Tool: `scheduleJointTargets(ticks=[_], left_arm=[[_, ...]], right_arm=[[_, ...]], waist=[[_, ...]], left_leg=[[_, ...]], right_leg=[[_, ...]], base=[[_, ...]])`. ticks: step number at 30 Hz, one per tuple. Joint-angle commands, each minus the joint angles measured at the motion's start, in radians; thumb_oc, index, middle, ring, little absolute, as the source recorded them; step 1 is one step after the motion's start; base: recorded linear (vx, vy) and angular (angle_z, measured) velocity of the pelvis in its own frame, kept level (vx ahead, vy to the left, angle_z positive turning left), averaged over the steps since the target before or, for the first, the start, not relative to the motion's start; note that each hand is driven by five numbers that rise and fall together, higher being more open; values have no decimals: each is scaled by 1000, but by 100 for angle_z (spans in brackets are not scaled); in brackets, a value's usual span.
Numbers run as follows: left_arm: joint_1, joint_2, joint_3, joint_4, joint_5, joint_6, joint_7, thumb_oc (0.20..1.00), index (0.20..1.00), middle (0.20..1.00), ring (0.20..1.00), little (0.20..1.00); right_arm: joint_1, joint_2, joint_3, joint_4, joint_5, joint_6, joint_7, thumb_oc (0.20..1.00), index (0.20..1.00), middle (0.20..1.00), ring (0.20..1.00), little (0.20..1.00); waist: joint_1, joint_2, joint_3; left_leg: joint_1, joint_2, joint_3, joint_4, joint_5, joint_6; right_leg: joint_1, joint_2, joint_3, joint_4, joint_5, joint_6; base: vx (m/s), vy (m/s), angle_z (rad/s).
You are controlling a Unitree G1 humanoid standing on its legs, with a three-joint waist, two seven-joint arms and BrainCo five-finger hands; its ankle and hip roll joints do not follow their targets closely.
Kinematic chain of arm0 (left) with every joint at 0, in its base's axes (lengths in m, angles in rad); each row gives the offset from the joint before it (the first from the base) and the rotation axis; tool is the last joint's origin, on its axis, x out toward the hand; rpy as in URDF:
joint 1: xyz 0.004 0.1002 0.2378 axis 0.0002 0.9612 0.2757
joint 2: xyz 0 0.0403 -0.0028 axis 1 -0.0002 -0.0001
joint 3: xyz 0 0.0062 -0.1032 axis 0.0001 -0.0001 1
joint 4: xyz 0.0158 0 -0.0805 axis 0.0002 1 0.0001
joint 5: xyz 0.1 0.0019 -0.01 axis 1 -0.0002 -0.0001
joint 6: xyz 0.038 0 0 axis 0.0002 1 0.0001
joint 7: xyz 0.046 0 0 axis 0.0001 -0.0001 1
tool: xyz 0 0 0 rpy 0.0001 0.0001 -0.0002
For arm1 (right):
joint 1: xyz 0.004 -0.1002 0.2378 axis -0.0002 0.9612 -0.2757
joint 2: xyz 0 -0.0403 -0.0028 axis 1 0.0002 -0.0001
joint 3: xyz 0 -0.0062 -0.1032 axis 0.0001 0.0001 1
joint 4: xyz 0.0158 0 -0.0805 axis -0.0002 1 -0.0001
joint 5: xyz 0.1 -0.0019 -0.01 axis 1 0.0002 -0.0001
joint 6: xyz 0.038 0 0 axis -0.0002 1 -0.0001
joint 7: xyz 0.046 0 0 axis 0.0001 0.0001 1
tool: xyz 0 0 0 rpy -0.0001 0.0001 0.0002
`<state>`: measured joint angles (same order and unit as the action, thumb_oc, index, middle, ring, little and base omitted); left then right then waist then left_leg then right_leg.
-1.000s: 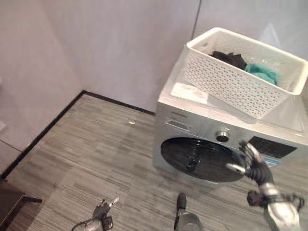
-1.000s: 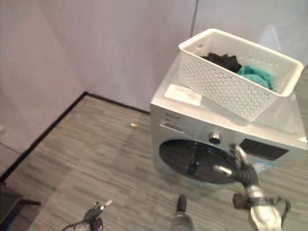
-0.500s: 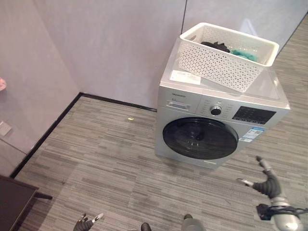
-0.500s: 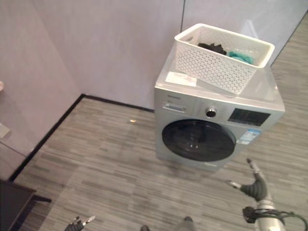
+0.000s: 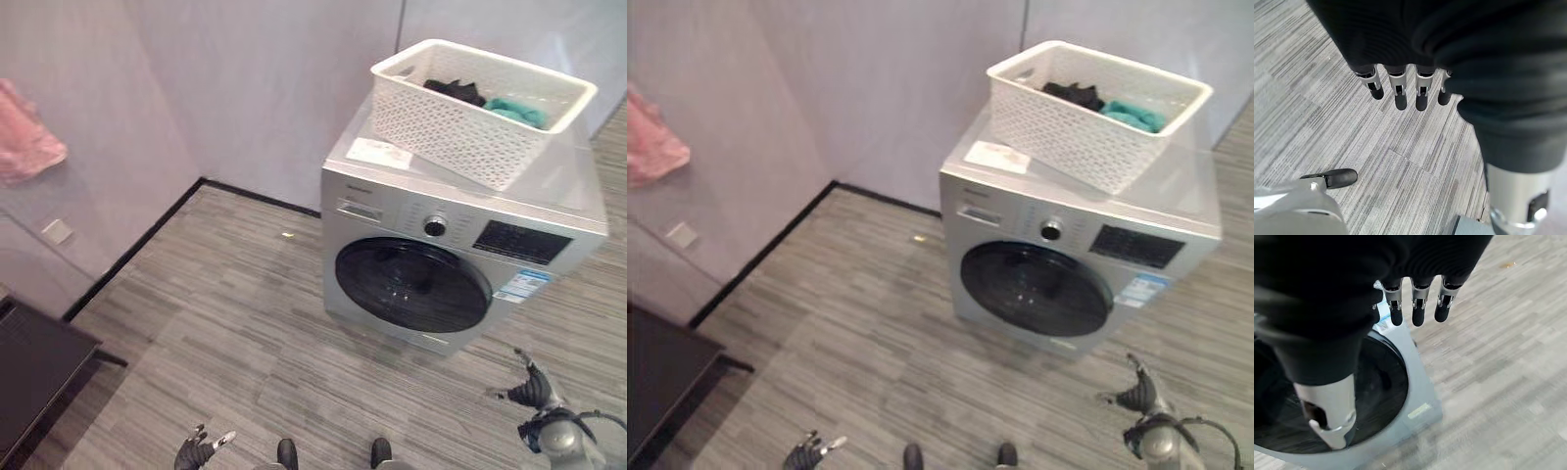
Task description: Grab the laundry basket,head to the washer,open it,put in the laundry and shut it.
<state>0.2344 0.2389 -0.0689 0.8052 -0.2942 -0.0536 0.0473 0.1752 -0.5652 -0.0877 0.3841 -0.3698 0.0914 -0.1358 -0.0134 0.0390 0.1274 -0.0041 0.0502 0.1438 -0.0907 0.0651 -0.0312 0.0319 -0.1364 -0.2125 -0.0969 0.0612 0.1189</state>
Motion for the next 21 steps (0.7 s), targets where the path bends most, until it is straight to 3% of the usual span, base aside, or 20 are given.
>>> scheduleJointTargets(ticks=[1,7,15,19,21], left_arm=[[-108,50,-8,30,19,-29,-7,1000,1000,1000,1000,1000],[-159,61,-39,58,0,-53,13,1000,1000,1000,1000,1000],[-189,65,-79,45,-39,-78,43,1000,1000,1000,1000,1000],[-206,52,-83,61,-42,-77,53,1000,1000,1000,1000,1000],[-204,44,-76,69,-35,-70,56,1000,1000,1000,1000,1000]], right_arm=[[-117,-71,-32,58,32,2,-99,1000,1000,1000,1000,1000],[-294,-155,-15,217,132,-4,-195,1000,1000,1000,1000,1000],[-537,-258,37,447,257,-16,-287,1000,1000,1000,1000,1000],[-530,-264,9,414,281,-21,-314,1000,1000,1000,1000,1000],[-465,-254,-51,302,261,-10,-335,1000,1000,1000,1000,1000]], waist=[[12,1,54],[33,50,122],[43,92,170],[36,91,175],[23,86,170]], left_leg=[[19,-5,-57,3,-111,7],[-95,-2,-85,3,-59,-24],[-158,3,-81,3,-25,-40],[-162,13,-75,3,-23,-44],[-157,22,-73,3,-27,-48]], right_leg=[[-43,-76,-3,10,-17,21],[-116,-81,-28,10,-15,10],[-175,-71,-17,10,-5,3],[-182,-63,-13,10,-9,-1],[-177,-55,-11,10,-18,-4]], base=[[-81,-61,37],[-118,-83,37],[-40,-50,8],[7,-49,0],[55,-69,5]])
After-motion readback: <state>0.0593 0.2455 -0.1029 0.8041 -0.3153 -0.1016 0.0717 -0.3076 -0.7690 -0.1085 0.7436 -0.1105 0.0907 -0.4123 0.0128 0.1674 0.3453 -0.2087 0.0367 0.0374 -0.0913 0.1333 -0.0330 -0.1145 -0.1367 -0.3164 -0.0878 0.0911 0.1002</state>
